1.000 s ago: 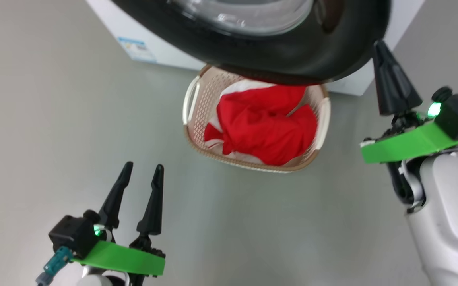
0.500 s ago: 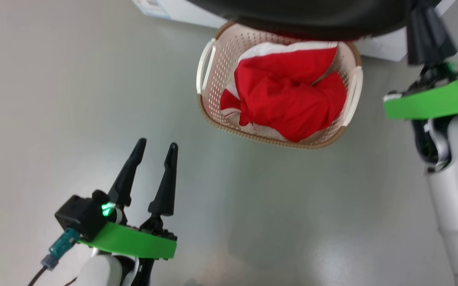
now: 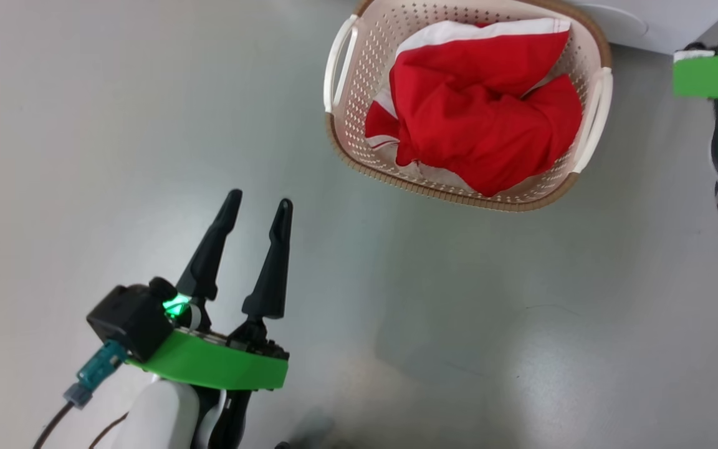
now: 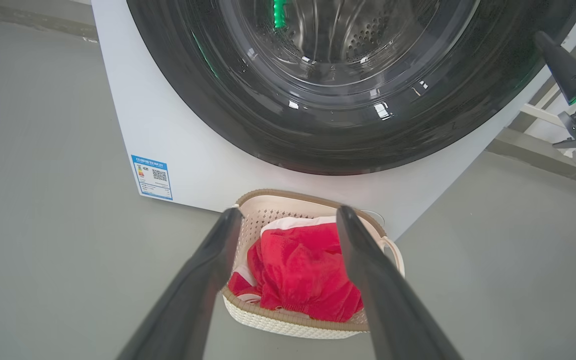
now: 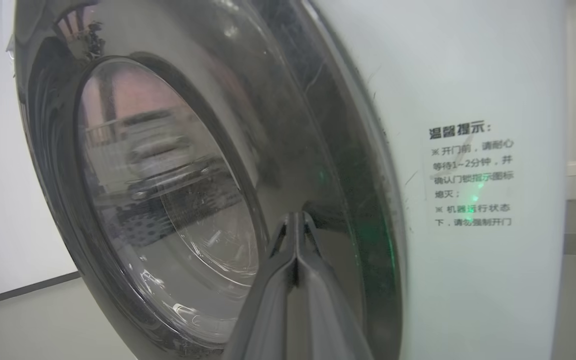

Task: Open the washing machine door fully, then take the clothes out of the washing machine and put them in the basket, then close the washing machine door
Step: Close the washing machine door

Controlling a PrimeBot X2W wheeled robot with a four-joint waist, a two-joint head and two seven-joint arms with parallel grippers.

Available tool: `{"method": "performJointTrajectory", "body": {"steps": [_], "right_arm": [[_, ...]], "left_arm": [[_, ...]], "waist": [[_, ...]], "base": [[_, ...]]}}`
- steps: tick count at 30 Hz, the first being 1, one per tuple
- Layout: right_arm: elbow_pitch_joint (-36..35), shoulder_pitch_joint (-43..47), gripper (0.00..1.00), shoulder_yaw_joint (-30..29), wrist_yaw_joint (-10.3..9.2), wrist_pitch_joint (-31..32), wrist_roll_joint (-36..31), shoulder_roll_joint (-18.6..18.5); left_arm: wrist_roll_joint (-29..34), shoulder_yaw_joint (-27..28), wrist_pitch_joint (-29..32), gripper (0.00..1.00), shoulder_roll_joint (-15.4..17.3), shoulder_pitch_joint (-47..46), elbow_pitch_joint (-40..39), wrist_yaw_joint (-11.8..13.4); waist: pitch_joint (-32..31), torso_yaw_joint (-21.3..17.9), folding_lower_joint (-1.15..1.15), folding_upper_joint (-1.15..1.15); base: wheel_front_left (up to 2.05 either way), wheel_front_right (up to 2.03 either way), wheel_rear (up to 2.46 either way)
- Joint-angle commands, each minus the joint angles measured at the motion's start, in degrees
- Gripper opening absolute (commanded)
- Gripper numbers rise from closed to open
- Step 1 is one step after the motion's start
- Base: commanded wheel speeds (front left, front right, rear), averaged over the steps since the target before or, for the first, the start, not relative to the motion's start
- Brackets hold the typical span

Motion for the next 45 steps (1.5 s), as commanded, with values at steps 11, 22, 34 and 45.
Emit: {"method": "performJointTrajectory", "body": {"steps": [11,22,34,45], "right_arm": [[-2.0,-1.4,0.00,0.0,0.17,-0.3,-0.4,1.7],[-0.6,8.2,0.48,5.8,0.17,-0.3,0.6,2.3],[-1.5,20.6,1.00,8.4,0.17,-0.3,1.9,3.7],[-2.9,31.0,1.00,7.2,0.17,-0.3,3.1,4.9]], "left_arm": [[-0.4,1.9,-0.4,1.00,1.2,-0.6,-1.3,-0.3],[1.1,3.6,-0.4,1.00,1.1,0.1,0.1,-0.3],[3.6,6.6,-0.4,1.00,2.1,3.8,1.4,-0.3],[4.5,8.1,-0.4,1.00,3.9,7.5,2.0,-0.3]], "waist": [[0.6,0.1,0.00,0.00],[-3.8,-2.6,0.00,0.00],[-11.0,-7.8,0.00,0.00],[-16.4,-12.4,0.00,0.00]], "base": [[0.00,0.00,0.00],[0.00,0.00,0.00],[0.00,0.00,0.00],[0.00,0.00,0.00]]}}
